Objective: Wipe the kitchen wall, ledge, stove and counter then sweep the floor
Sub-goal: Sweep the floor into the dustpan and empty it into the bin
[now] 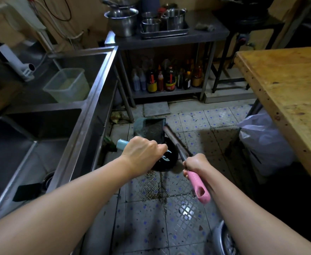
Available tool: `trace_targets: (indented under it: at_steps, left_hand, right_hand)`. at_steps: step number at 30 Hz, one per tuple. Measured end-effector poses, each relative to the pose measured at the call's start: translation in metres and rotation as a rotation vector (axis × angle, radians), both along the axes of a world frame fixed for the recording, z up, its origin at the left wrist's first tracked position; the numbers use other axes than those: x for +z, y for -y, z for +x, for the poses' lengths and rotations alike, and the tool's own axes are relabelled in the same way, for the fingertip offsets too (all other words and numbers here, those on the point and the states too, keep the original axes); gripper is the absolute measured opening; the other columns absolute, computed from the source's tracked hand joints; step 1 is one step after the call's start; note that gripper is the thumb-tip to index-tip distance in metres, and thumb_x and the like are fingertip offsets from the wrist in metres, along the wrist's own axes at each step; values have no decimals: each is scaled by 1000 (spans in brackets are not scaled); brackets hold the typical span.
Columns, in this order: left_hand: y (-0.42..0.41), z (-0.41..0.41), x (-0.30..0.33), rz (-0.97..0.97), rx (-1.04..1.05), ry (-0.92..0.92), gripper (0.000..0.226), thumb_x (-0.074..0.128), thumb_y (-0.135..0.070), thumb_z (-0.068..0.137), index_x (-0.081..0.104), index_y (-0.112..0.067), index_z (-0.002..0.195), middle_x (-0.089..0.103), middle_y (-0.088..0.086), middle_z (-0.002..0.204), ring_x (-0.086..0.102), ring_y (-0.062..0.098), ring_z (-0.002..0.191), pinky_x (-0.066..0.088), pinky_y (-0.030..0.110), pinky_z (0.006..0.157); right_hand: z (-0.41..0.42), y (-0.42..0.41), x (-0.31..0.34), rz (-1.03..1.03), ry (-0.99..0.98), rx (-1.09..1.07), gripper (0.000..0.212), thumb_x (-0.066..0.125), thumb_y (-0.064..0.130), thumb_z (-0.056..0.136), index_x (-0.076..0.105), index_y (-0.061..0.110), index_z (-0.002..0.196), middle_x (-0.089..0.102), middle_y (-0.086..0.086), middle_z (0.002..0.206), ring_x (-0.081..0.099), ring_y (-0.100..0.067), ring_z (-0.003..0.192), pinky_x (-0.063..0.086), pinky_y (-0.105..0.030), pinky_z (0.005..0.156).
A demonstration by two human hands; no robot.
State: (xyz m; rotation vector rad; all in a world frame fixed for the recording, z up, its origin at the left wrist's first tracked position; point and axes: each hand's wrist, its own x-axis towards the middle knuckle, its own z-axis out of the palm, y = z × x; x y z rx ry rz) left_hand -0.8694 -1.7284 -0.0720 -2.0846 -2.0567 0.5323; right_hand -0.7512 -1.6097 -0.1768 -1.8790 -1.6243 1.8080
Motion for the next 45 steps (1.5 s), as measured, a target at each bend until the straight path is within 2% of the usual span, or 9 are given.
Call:
trace_targets:
  at_steps: [3,6,9,13,18,23,30,33,45]
  left_hand:
    - [0,-2,11,57,45,20,25,32,-6,93,47,-17,110,63,2,96,64,28,84,27,29,54]
    - [-2,-1,21,101,112,27,24,34,-8,93,47,-18,111,62,0,95,64,28,85,30,30,58]
    - [-4,0,32,135,172,50,21,34,-9,94,46,-18,108,62,0,94,63,28,84,30,30,59]
    - [-10,-4,41,191,260,101,9,43,-19,95,46,-19,104,63,-1,92,63,27,82,32,31,59]
    - [-21,-7,55,223,358,112,15,49,-27,91,45,-20,104,64,0,95,63,28,87,33,32,60]
    - [-34,-18,62,263,416,107,13,49,-27,93,45,-20,103,65,2,95,64,30,88,33,32,60]
    - [-66,-55,66,290,429,85,15,53,-26,91,45,-22,104,66,0,95,65,29,87,32,31,59]
    - [-88,-85,63,297,414,101,14,54,-25,90,44,-22,101,66,0,93,65,28,85,32,32,58]
    - [-179,-206,59,305,321,149,16,56,-27,90,45,-22,102,66,-1,92,65,27,84,35,32,60]
  right_hand:
    - [1,0,13,10,-15,5,29,43,-5,85,55,-11,111,54,-16,61,47,-16,27,38,-17,32]
    - [1,-5,26,20,-21,20,25,45,-3,87,53,-10,110,56,-17,65,50,-17,33,38,-17,31]
    - [1,-11,39,11,-42,22,21,45,-4,88,53,-10,107,54,-17,66,48,-16,30,39,-17,31]
    - [0,-24,51,-19,-75,21,25,43,-4,91,49,-11,113,50,-17,67,43,-14,22,39,-17,30]
    - [-6,-42,62,-21,-98,43,20,42,-6,90,50,-8,108,50,-17,62,46,-16,25,39,-17,33]
    - [-15,-60,81,-35,-96,76,15,40,1,95,46,-5,107,51,-16,69,43,-14,19,34,-13,28]
    - [-53,-97,84,-54,-64,147,13,35,-4,93,46,0,88,51,-12,65,50,-14,32,39,-20,36]
    - [-79,-114,83,-69,-73,93,13,34,-3,94,47,-2,97,50,-15,65,45,-13,20,35,-13,29]
    - [-185,-193,79,-93,-83,3,14,33,-4,94,44,-4,102,50,-15,70,47,-11,21,35,-13,28]
